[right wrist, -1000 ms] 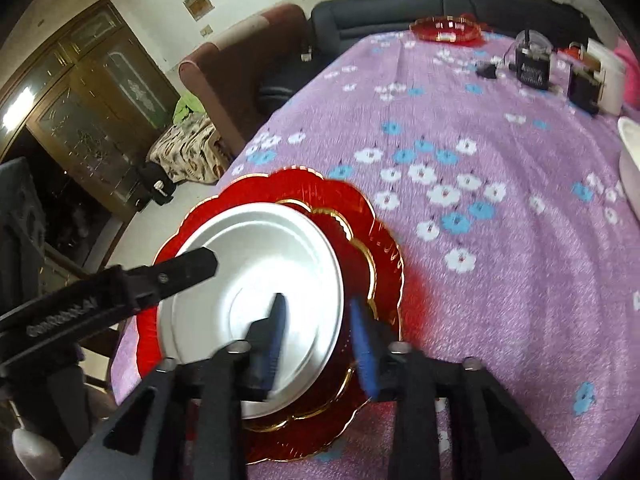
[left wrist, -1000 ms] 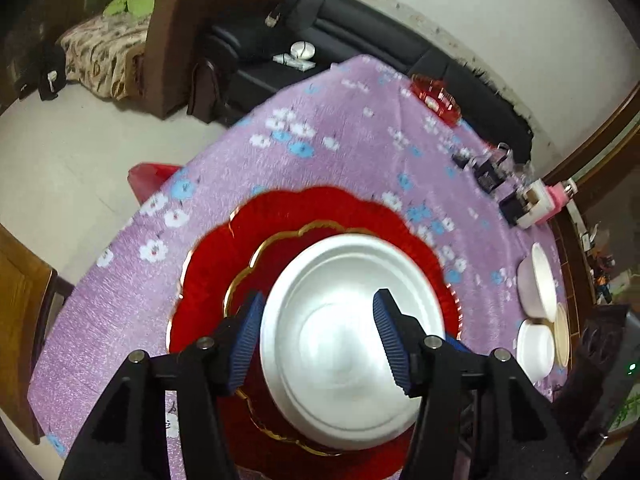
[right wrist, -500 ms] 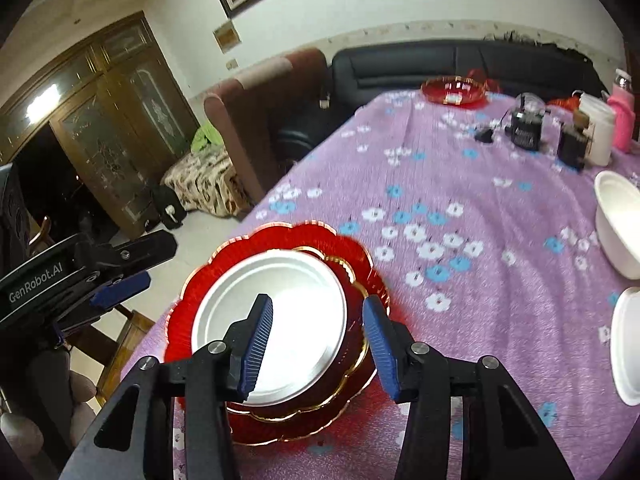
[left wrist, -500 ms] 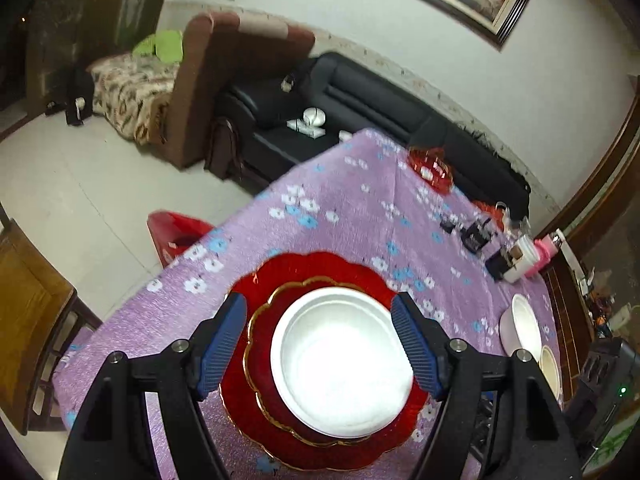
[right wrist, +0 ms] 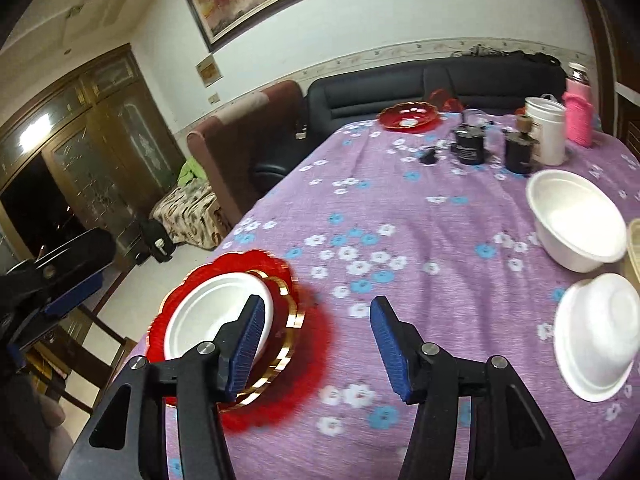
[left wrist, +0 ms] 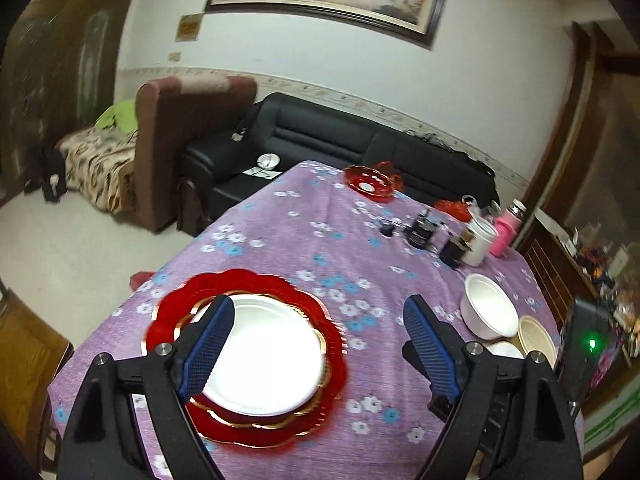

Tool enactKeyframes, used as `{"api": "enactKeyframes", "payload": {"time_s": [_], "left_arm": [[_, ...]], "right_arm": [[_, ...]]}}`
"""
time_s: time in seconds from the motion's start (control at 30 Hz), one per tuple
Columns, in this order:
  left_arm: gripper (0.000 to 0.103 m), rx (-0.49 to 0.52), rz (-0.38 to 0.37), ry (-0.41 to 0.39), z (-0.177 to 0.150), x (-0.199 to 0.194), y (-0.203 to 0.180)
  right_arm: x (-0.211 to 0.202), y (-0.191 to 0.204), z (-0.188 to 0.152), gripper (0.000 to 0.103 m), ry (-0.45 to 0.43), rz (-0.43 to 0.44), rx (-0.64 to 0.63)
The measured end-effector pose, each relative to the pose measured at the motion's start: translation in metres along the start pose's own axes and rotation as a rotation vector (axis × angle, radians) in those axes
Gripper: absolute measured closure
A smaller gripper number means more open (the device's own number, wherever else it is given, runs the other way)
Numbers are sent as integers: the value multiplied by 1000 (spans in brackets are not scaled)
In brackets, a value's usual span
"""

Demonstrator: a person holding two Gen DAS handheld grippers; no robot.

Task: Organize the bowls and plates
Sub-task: 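Move both tools toward the white paper bowl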

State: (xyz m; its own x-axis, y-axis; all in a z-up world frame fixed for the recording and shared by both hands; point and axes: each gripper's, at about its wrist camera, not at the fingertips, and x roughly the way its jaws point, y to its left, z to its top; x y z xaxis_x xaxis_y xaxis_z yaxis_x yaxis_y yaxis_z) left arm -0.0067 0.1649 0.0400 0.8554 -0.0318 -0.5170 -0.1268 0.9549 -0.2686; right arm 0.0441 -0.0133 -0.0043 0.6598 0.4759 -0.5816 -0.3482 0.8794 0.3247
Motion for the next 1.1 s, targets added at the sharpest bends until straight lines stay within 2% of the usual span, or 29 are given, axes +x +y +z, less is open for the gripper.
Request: {"api": "enactKeyframes", "payload": {"time_s": [0.27,0.67,0.93,1.1], "left_arm": [[17,87,-35,62,-14,24,-52],[17,180,-135,196,-35,70,-123],[17,220,-151,266,-43,98,-152],[17,218,-163,288,-37,115,-165]], "right_arm": [[-25,-64,-1,43,-47,-59,94],[-51,-172,15,43,-111,-189,289],[-45,-199,36,43,-117,-212,309],[-41,-209,62,43,-119,-228,288]]}}
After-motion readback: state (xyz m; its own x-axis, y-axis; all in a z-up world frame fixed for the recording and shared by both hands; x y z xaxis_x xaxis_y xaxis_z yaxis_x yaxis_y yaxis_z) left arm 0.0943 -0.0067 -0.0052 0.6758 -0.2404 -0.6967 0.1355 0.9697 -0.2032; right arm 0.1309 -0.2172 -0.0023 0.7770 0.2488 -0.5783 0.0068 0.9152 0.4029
